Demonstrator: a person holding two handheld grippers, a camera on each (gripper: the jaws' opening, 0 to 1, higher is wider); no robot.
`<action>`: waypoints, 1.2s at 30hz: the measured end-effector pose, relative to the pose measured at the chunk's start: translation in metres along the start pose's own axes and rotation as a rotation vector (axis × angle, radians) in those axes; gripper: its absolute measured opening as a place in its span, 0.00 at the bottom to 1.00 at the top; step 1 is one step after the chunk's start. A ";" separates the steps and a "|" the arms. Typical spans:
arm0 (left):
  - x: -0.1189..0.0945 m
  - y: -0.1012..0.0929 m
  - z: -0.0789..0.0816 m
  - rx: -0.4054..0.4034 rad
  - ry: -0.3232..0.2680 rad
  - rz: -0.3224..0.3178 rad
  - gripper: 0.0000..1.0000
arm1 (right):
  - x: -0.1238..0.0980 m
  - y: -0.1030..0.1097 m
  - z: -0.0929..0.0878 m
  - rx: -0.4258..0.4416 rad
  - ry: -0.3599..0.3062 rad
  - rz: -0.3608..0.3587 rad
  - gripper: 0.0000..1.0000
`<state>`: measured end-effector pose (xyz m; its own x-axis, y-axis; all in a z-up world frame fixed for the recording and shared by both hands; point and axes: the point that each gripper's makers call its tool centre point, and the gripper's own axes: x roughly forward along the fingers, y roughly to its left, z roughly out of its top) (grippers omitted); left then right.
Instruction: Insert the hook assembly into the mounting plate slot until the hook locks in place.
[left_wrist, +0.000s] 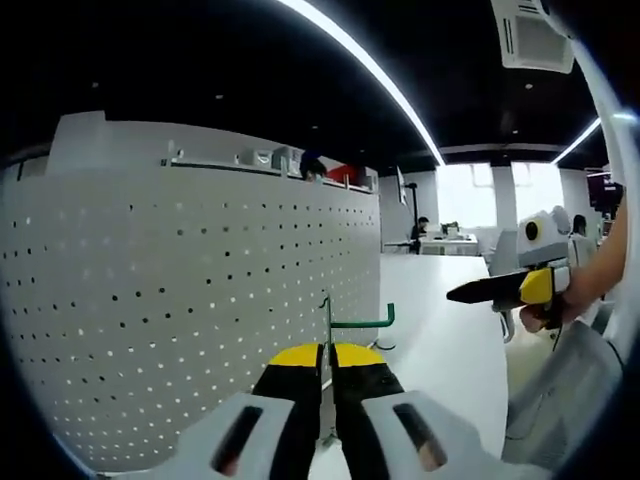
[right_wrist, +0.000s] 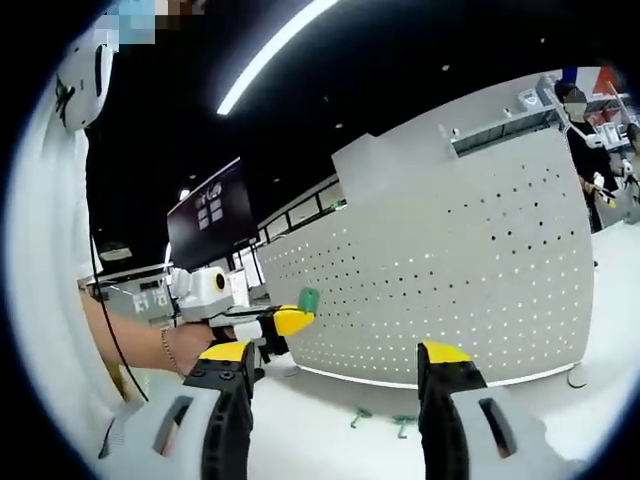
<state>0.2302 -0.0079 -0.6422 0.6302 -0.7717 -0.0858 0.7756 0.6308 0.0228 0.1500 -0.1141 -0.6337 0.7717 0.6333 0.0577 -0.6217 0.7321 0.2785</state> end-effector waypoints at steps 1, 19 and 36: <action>0.000 0.000 0.000 0.001 0.001 -0.001 0.02 | 0.003 0.002 0.001 -0.002 -0.003 0.008 0.63; 0.002 -0.008 0.004 0.000 -0.005 -0.001 0.02 | 0.038 0.011 0.011 -0.027 -0.012 0.078 0.59; 0.006 -0.028 0.013 -0.001 -0.022 -0.031 0.03 | 0.059 0.023 0.015 -0.008 -0.033 0.110 0.48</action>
<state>0.2124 -0.0311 -0.6304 0.6069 -0.7922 -0.0643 0.7945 0.6070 0.0195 0.1828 -0.0636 -0.6094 0.7028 0.7014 0.1186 -0.7037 0.6609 0.2609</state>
